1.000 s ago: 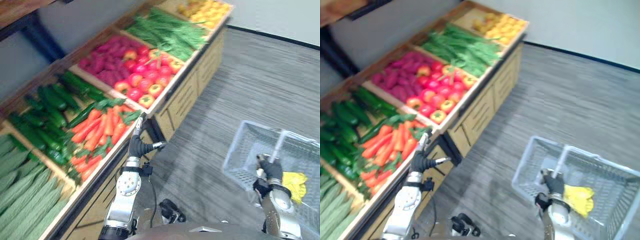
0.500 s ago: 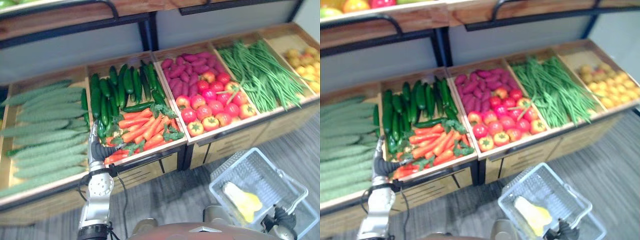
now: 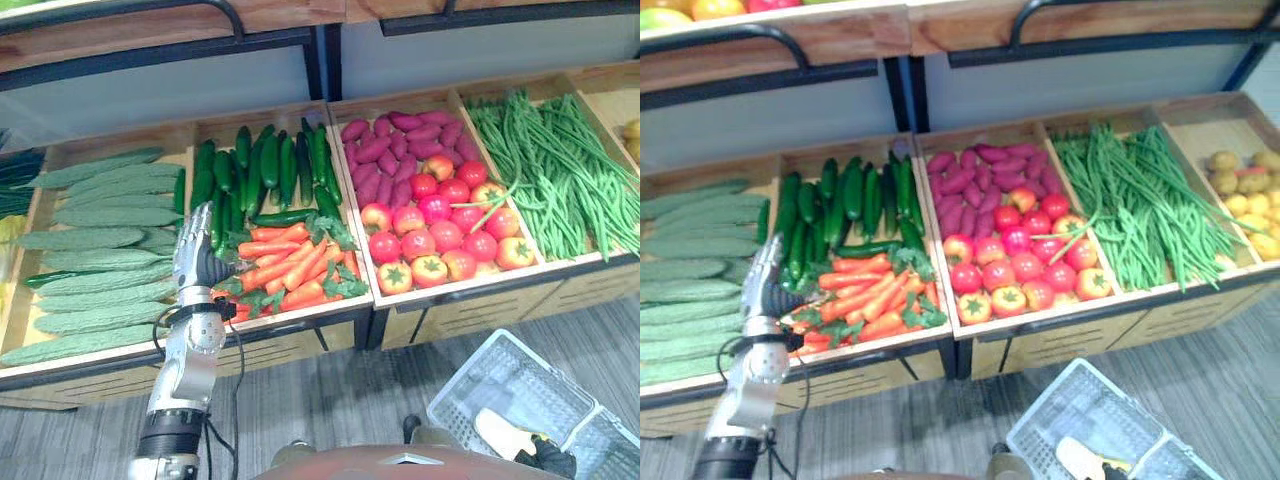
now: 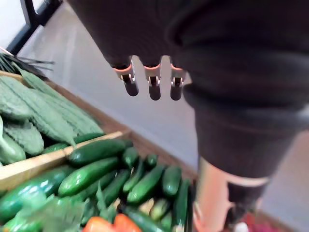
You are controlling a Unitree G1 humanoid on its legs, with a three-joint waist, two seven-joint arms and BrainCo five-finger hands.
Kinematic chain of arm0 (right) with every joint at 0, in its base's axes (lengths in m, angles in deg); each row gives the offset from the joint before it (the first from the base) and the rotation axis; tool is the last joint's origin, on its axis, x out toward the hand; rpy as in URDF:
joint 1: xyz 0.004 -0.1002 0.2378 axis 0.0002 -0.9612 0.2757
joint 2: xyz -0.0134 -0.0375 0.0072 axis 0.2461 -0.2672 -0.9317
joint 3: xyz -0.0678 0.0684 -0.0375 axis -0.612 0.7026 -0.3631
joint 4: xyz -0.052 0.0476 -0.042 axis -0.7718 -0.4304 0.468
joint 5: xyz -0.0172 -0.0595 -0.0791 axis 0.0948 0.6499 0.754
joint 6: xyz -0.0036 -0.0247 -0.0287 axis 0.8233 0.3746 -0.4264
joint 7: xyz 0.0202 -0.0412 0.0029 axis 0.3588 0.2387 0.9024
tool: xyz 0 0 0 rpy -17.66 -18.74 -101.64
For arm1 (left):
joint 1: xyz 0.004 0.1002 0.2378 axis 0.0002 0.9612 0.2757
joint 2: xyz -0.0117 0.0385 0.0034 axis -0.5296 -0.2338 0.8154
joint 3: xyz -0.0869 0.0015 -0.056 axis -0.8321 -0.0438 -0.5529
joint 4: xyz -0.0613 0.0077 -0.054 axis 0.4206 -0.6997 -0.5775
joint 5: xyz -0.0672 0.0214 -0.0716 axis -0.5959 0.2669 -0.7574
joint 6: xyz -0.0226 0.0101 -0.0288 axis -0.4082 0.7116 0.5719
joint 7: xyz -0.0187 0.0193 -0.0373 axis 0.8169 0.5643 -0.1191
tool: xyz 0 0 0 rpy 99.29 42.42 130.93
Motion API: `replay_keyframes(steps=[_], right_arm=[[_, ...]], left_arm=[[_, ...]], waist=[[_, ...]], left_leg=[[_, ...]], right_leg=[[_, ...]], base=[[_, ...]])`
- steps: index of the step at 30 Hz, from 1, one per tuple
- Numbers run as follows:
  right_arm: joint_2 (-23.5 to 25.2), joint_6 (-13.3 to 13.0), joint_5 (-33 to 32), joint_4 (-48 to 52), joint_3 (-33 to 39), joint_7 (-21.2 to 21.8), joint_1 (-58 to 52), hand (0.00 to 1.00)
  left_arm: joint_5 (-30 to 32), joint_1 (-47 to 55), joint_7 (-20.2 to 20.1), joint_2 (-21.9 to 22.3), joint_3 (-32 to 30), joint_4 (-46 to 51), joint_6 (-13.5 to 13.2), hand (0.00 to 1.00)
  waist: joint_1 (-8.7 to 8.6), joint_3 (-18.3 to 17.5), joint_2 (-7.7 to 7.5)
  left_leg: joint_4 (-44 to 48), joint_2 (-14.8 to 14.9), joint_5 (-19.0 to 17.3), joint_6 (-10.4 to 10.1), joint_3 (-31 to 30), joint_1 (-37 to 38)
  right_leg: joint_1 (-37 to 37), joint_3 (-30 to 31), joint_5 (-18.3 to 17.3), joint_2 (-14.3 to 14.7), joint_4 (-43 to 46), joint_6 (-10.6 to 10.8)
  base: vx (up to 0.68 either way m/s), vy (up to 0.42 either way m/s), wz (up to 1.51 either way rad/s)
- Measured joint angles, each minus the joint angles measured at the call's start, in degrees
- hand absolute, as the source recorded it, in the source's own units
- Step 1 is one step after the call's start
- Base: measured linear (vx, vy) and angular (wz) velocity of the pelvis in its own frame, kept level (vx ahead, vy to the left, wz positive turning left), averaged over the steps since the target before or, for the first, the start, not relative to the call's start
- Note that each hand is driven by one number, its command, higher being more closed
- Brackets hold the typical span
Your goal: Pick vegetable in the basket
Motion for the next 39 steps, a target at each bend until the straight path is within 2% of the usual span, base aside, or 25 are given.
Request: replay_keyframes(steps=[5,6,10,14,16,23,26,30,34,35,37,39], right_arm=[[-0.7,0.0,0.0,1.3,-0.1,-1.6,2.0,1.00],[-0.7,0.0,0.0,2.1,-0.1,-1.6,2.0,1.00],[-0.9,-0.2,-0.1,4.0,-1.1,-3.3,2.1,1.00],[-1.1,-0.2,-0.2,5.0,-2.2,-3.7,4.2,1.00],[-1.1,-0.3,-0.2,5.4,-2.5,-3.7,4.9,1.00],[-1.5,-0.3,-1.4,6.1,-4.2,-3.4,6.5,1.00],[-1.4,-0.5,-1.4,7.2,-4.8,-3.1,6.4,1.00],[-1.3,-0.7,-1.4,7.5,-5.2,-2.9,5.3,1.00],[-1.0,-1.3,-1.4,7.6,-5.3,-2.8,2.3,1.00],[-1.0,-1.3,-1.4,7.6,-5.3,-2.7,1.7,1.00],[-1.0,-1.3,-1.3,6.4,-4.8,-2.4,1.3,1.00],[-1.0,-1.3,-1.3,4.5,-4.8,-1.9,1.3,1.00]], left_arm=[[0.8,-6.1,-0.1,-0.1,2.3,-6.9,0.3,0.00],[1.1,-7.7,-0.1,-0.1,2.7,-8.3,0.4,1.00],[1.2,-15.0,0.5,-0.2,3.4,-15.1,0.9,1.00],[1.3,-24.6,0.1,-2.2,3.1,-22.8,1.0,1.00],[1.6,-27.9,-0.1,-2.5,2.8,-24.7,0.9,1.00],[1.9,-33.2,-2.2,-3.3,0.6,-27.6,1.2,1.00],[3.1,-33.5,-2.6,-4.7,0.8,-28.2,2.3,1.00],[4.0,-29.5,-3.3,-5.9,1.9,-21.9,3.8,1.00],[4.2,-24.9,-2.0,-8.0,1.5,-9.7,4.9,1.00],[4.6,-24.0,-1.7,-8.5,1.1,-7.6,4.9,1.00],[6.2,-21.8,0.5,-9.0,-0.9,-3.6,5.1,1.00],[6.2,-19.6,0.9,-9.0,-1.5,-2.2,5.3,1.00]], waist=[[-0.76,3.7,1.10],[-0.96,4.7,1.28],[-1.28,6.9,1.14],[-0.71,9.7,0.63],[-0.54,9.7,0.58],[-0.20,11.4,-0.23],[-0.35,11.7,-0.75],[-0.13,11.7,-0.80],[0.71,11.5,-0.66],[1.17,11.0,-0.61],[1.26,9.0,-0.24],[1.24,7.5,-0.01]], left_leg=[[0.6,-0.1,0.6,0.6,2.5,-3.5],[0.7,0.0,0.7,0.6,2.5,-3.8],[1.5,0.6,0.8,0.5,3.0,-5.9],[1.4,0.8,0.8,0.5,3.5,-6.4],[1.5,0.6,0.8,0.6,3.5,-7.8],[1.3,0.7,0.9,0.7,3.4,-7.9],[1.3,0.7,0.9,0.7,2.7,-8.0],[1.3,0.8,0.9,0.7,1.9,-6.5],[1.2,0.6,0.9,0.7,0.5,-3.9],[1.1,0.6,0.9,0.7,0.4,-3.5],[0.9,0.1,0.9,0.7,-0.5,-3.2],[0.4,-0.2,0.9,0.7,-0.7,-1.4]], right_leg=[[-3.8,1.9,3.2,0.0,-2.1,0.0],[-3.9,1.9,3.4,0.1,-2.3,0.0],[-6.0,2.2,3.9,0.2,-2.2,-0.2],[-6.4,2.3,4.0,0.0,-2.2,0.0],[-7.7,2.4,4.2,-0.2,-2.2,0.1],[-7.7,2.1,4.3,-0.2,-2.2,0.1],[-7.2,1.3,4.3,-0.4,-2.3,0.2],[-4.9,-0.1,4.2,-0.7,-2.8,0.3],[-1.2,-2.0,2.8,-1.2,-2.7,0.4],[-0.8,-2.3,2.6,-1.2,-2.7,0.3],[-0.1,-3.0,2.4,-1.4,-2.8,0.3],[1.6,-3.2,2.0,-1.4,-2.8,0.4]], base=[[-0.07,-0.007,-0.26],[-0.02,-0.019,-0.05],[0.01,-0.013,-0.02],[-0.01,-0.004,-0.01],[0.00,-0.004,0.02],[0.02,-0.006,0.02],[0.03,-0.007,0.11],[0.06,0.003,0.18],[0.04,0.010,0.24],[0.02,0.006,0.22],[0.01,0.008,0.15],[0.01,0.007,0.03]])
